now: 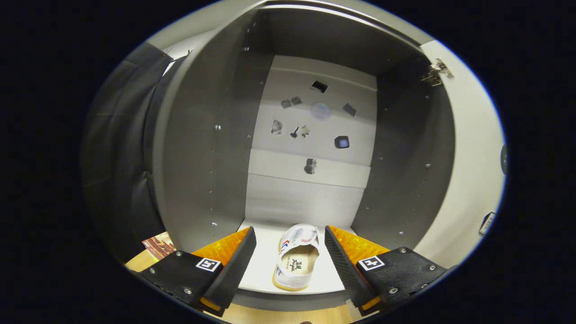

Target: Open the shoe cabinet door, grab the shoes and put them into the shoe cabinet, then close the shoe cabinet door.

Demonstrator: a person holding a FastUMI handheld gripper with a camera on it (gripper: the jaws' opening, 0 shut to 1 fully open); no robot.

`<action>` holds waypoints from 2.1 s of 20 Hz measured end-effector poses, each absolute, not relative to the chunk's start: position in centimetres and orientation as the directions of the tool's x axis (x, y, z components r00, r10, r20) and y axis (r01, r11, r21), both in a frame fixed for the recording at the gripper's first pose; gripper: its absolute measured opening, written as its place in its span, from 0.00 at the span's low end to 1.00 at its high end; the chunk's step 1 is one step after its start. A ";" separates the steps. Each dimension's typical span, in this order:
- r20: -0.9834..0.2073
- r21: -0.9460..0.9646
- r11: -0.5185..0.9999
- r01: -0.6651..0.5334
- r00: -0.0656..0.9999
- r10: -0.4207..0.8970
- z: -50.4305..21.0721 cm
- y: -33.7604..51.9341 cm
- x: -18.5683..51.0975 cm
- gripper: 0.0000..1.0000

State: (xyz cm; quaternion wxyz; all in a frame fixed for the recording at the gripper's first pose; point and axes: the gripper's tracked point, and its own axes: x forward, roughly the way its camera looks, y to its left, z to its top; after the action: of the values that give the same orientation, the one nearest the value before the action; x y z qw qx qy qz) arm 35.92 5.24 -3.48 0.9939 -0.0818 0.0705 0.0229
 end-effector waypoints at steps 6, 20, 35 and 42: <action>-0.098 -0.067 0.997 -0.039 0.995 0.033 1.4 1.5 25.1 0.95; -0.067 0.050 0.998 -0.027 0.997 0.031 3.4 -6.9 2.4 0.95; -0.040 0.064 0.998 0.003 0.999 0.000 3.7 -15.3 -0.8 0.95; -0.011 0.072 0.992 0.103 0.995 -0.102 4.3 -26.9 0.8 0.95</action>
State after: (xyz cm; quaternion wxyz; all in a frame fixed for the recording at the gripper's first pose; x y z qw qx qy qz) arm 0.82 -26.87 4.27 0.9980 0.0361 0.0037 -0.0512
